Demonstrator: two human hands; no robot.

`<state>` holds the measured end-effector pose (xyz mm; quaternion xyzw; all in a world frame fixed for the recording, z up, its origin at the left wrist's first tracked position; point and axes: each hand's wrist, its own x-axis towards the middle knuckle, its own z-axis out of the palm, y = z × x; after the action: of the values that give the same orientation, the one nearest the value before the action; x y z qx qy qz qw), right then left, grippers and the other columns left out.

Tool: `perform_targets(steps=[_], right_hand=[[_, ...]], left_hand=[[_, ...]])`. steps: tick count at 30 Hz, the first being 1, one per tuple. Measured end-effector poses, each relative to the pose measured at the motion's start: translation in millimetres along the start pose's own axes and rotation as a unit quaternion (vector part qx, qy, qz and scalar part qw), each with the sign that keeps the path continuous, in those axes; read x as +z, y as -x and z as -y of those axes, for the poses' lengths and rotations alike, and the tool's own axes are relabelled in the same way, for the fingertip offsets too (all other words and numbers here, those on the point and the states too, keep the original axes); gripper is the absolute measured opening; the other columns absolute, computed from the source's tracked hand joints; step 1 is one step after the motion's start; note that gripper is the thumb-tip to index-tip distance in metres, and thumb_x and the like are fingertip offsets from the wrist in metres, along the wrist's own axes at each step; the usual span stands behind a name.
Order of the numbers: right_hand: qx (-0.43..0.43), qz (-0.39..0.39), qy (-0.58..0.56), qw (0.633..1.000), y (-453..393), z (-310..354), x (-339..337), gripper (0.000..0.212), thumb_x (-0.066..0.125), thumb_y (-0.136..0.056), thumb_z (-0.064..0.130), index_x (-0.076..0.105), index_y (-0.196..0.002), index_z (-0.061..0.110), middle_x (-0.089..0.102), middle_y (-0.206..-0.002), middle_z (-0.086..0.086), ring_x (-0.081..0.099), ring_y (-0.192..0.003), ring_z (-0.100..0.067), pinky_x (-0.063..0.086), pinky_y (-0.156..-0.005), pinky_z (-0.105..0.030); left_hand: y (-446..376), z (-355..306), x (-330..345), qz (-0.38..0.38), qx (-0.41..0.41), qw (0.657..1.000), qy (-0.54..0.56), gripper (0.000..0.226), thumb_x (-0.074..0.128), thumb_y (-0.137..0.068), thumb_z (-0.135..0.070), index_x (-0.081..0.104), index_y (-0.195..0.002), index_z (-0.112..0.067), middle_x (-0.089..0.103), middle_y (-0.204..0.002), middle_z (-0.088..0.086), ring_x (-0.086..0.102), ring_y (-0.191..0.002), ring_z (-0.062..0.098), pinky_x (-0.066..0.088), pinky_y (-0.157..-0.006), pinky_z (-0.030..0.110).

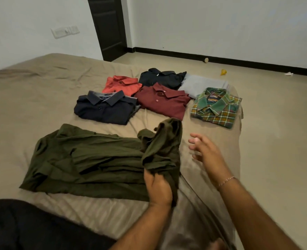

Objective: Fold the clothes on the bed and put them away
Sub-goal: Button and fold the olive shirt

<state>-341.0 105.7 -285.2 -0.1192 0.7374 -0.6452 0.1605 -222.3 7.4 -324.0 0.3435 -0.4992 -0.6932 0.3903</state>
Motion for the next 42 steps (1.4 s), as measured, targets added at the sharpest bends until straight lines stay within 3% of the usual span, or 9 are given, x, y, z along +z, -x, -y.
perform_targets(steps=[8, 13, 18, 21, 25, 29, 33, 39, 42], right_hand=[[-0.163, 0.214, 0.533, 0.802, 3.2, -40.2, 88.4, 0.081, 0.011, -0.086, 0.073, 0.011, -0.162, 0.045, -0.005, -0.173, 0.005, -0.005, -0.159, -0.023, 0.012, -0.128, -0.054], [-0.157, 0.212, 0.356, 0.896, -8.5, -34.7, 88.3, 0.060, 0.043, -0.094, 0.058, 0.045, -0.152, 0.042, 0.018, -0.171, 0.002, 0.009, -0.158, -0.017, 0.014, -0.129, -0.041], [0.109, -0.087, -0.008, 0.990, 5.8, -25.6, 86.9, 0.044, 0.067, -0.094, 0.033, 0.051, -0.135, 0.038, 0.055, -0.141, -0.003, 0.059, -0.119, -0.017, 0.053, -0.101, -0.042], [0.237, -0.018, -0.085, 0.968, 15.1, -12.2, 81.7, 0.055, 0.071, -0.097, 0.028, 0.045, -0.144, 0.023, 0.067, -0.113, -0.004, 0.067, -0.093, -0.018, 0.055, -0.068, -0.033], [0.225, 0.081, -0.053, 0.970, 13.3, -1.4, 80.3, 0.032, 0.075, -0.094, 0.016, 0.062, -0.123, 0.014, 0.079, -0.100, -0.012, 0.078, -0.081, -0.024, 0.063, -0.067, -0.043], [0.183, 0.039, -0.084, 0.979, 8.5, 4.6, 80.1, 0.008, 0.070, -0.092, 0.004, 0.069, -0.099, 0.002, 0.077, -0.090, -0.021, 0.075, -0.072, -0.025, 0.063, -0.067, -0.040], [0.179, 0.000, -0.126, 0.976, 13.6, 13.7, 73.5, 0.008, 0.064, -0.088, -0.004, 0.068, -0.094, 0.000, 0.074, -0.082, -0.019, 0.074, -0.067, -0.024, 0.058, -0.054, -0.030], [0.172, 0.072, -0.305, 0.934, 24.9, 7.6, 64.0, 0.041, 0.054, -0.093, 0.014, 0.065, -0.127, -0.006, 0.069, -0.124, -0.028, 0.066, -0.118, -0.041, 0.049, -0.107, -0.053], [0.176, 0.109, -0.298, 0.932, 27.1, 10.3, 57.1, 0.048, 0.046, -0.098, 0.031, 0.066, -0.128, -0.001, 0.071, -0.109, -0.018, 0.067, -0.084, -0.027, 0.057, -0.067, -0.036]], left_hand=[[-7.6, -29.3, -56.6, -0.057, 0.026, 0.980, -0.188, 0.107, 0.074, -0.081, -0.007, 0.009, -0.164, -0.026, 0.017, -0.168, 0.002, 0.026, -0.151, 0.017, 0.023, -0.126, 0.040], [-4.8, -61.4, -70.1, 0.207, 0.384, 0.834, -0.338, 0.090, 0.066, -0.082, -0.014, 0.026, -0.162, -0.010, 0.015, -0.173, 0.007, 0.012, -0.160, 0.027, 0.017, -0.129, 0.044], [-20.4, -33.8, -74.5, 0.314, 0.289, 0.658, -0.620, 0.082, 0.044, -0.088, -0.039, 0.020, -0.165, -0.023, 0.000, -0.175, 0.003, -0.004, -0.161, 0.019, 0.020, -0.127, 0.049], [-46.2, -29.7, -97.0, 0.263, 0.227, 0.670, -0.656, 0.076, 0.041, -0.091, -0.044, 0.029, -0.163, -0.022, 0.013, -0.174, 0.003, 0.008, -0.161, 0.018, 0.024, -0.127, 0.045], [-49.5, -48.2, -100.2, 0.300, 0.188, 0.640, -0.682, 0.081, 0.044, -0.096, -0.047, 0.013, -0.166, -0.020, -0.007, -0.175, 0.004, -0.015, -0.160, 0.017, 0.000, -0.131, 0.045], [0.5, -76.7, -69.2, 0.329, 0.288, 0.727, -0.530, 0.086, 0.053, -0.091, -0.039, 0.015, -0.166, -0.021, -0.017, -0.173, -0.004, -0.016, -0.158, 0.010, 0.008, -0.130, 0.036], [0.8, -73.3, -31.9, 0.274, 0.095, 0.854, -0.432, 0.105, 0.065, -0.093, -0.044, -0.010, -0.165, -0.030, -0.032, -0.168, -0.009, -0.025, -0.156, 0.009, 0.000, -0.130, 0.038], [-26.4, -67.0, -4.9, 0.267, -0.125, 0.900, -0.321, 0.136, 0.072, -0.062, -0.079, 0.001, -0.166, -0.026, 0.025, -0.170, 0.003, 0.025, -0.156, 0.023, 0.029, -0.125, 0.045], [-40.2, -67.3, -1.9, 0.254, -0.130, 0.901, -0.327, 0.097, 0.075, -0.068, -0.057, 0.037, -0.152, -0.029, 0.065, -0.134, -0.003, 0.062, -0.124, 0.019, 0.053, -0.106, 0.044]])
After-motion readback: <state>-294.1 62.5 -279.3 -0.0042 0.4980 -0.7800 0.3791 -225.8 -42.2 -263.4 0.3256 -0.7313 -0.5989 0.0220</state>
